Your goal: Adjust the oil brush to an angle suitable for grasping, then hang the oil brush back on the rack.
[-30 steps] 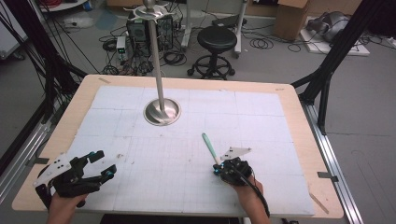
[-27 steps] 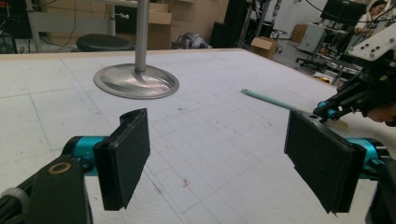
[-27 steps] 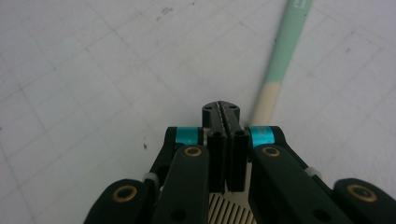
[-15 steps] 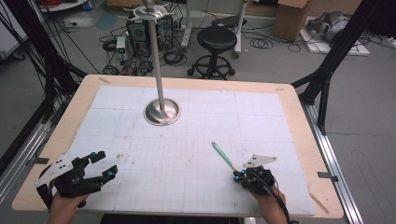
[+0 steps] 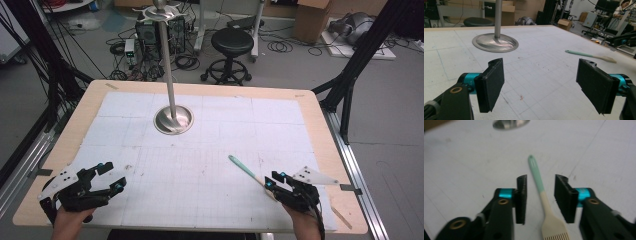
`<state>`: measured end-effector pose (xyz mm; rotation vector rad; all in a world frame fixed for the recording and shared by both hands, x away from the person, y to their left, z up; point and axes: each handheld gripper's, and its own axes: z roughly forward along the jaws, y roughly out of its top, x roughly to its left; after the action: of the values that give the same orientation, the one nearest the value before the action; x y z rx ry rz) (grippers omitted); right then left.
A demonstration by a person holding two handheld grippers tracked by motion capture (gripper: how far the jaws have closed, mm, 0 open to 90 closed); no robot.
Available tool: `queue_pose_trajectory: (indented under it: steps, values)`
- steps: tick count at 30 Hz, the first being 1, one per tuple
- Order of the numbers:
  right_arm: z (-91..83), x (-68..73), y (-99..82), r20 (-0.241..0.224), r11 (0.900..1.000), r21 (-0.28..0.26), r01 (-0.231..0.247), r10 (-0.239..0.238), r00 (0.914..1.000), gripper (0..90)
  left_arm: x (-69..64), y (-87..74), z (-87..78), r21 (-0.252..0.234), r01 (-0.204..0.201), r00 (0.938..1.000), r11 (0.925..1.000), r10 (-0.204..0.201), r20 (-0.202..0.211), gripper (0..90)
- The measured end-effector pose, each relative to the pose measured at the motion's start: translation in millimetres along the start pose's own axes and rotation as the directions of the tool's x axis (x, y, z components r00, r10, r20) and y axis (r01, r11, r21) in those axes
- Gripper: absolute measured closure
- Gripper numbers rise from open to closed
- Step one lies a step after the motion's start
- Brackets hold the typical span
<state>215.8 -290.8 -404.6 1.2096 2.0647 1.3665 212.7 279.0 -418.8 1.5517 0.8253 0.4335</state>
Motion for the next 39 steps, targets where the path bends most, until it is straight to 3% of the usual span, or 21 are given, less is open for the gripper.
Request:
queue_pose_trajectory:
  steps: [2,3,7,9,12,17,39]
  values:
    - [-9.4,3.7,1.7,0.027,0.9974,-0.072,0.000,0.002,0.9996,39.6,-0.4,0.3,-0.5,-0.006,0.001,1.0000,1.0000,-0.001,0.002,22.8]
    - [-14.6,6.5,1.7,0.040,0.9941,-0.109,0.000,0.004,0.9992,36.6,-0.5,0.4,-0.8,-0.008,0.002,1.0000,1.0000,-0.002,0.001,22.7]
    - [-23.6,15.5,1.5,0.091,0.9873,-0.151,0.049,-0.036,0.9952,20.4,0.0,0.7,-1.7,-0.019,0.007,1.0000,0.9998,-0.007,0.002,22.6]
    - [-26.5,17.6,3.1,0.126,0.9825,-0.175,0.064,-0.042,0.9912,16.7,0.3,0.5,-2.1,-0.019,0.008,1.0000,0.9998,-0.008,0.003,22.6]
    - [-30.2,16.1,5.2,0.137,0.9763,-0.211,0.047,-0.018,0.9903,16.7,0.6,0.5,-2.9,-0.021,0.009,1.0000,0.9997,-0.009,0.002,22.6]
    - [-30.0,16.0,3.8,0.122,0.9804,-0.184,0.071,-0.049,0.9913,16.7,-0.7,0.6,-2.9,-0.020,0.007,1.0000,0.9998,-0.007,0.002,22.6]
    - [-14.6,7.5,3.0,0.104,0.9923,-0.119,0.033,-0.020,0.9944,16.7,-1.5,-0.2,0.0,0.002,-0.002,1.0000,1.0000,0.002,0.009,22.6]
